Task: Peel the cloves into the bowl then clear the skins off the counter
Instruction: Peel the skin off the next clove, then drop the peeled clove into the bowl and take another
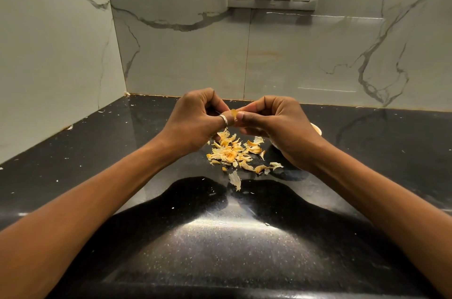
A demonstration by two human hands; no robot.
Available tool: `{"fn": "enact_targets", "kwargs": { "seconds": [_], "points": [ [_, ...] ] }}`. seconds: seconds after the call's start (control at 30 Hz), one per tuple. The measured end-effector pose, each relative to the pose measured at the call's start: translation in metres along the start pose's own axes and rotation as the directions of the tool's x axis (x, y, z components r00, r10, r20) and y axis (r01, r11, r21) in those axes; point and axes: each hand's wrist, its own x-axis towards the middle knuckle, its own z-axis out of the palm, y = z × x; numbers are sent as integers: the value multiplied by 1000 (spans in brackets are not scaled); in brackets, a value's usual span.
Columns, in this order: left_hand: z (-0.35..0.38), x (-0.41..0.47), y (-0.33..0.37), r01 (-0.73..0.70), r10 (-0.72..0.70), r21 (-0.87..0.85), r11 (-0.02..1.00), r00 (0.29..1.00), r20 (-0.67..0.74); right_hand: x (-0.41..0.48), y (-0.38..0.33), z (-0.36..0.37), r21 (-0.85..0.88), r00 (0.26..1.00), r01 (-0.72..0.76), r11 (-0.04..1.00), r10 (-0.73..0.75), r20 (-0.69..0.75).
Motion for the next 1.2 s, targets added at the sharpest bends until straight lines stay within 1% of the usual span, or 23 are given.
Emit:
{"fn": "enact_targets", "kwargs": {
  "seconds": [0.1, 0.27, 0.37, 0.53, 0.57, 0.7, 0.8, 0.93, 1.07, 1.13, 1.2],
  "points": [
    [0, 0, 1, -4, 4, -6, 1000, 1000, 2, 0, 0, 1, -5, 1000, 4, 1000, -4, -10],
    [-1, -1, 1, 21, -21, -10, 1000, 1000, -5, 0, -3, 0, 92, 1000, -12, 996, 14, -23],
    [-1, 0, 1, 35, -36, -11, 999, 999, -9, 1, -3, -1, 120, 999, -14, 993, 19, -39],
    [1, 0, -1, 82, -82, -5, 997, 997, -16, 2, -4, -4, 214, 997, -52, 975, 63, -42],
    [1, 0, -2, 80, -80, 14, 997, 997, -17, 3, -5, -5, 222, 997, -60, 973, 70, -39],
    [3, -2, -4, 2, -1, 187, 982, 1000, -10, 4, -9, -9, 235, 996, -84, 968, 88, -6],
    [7, -4, -6, -17, 26, 242, 970, 999, -35, 5, -10, -12, 220, 997, -83, 972, 83, 7],
    [7, -5, -8, -54, 57, 258, 965, 998, -7, 8, -11, -18, 99, 998, -61, 993, 60, 11],
    [9, -6, -6, -90, 88, 274, 958, 996, 20, 11, -16, -29, -130, 1000, -3, 991, 4, 7],
    [11, -7, -6, -93, 93, 269, 959, 996, 11, 13, -16, -36, -327, 999, 44, 944, -51, -10],
    [12, -7, -7, -97, 102, 277, 956, 995, -5, 16, -14, -42, -548, 992, 83, 833, -120, -32]
  ]
}}
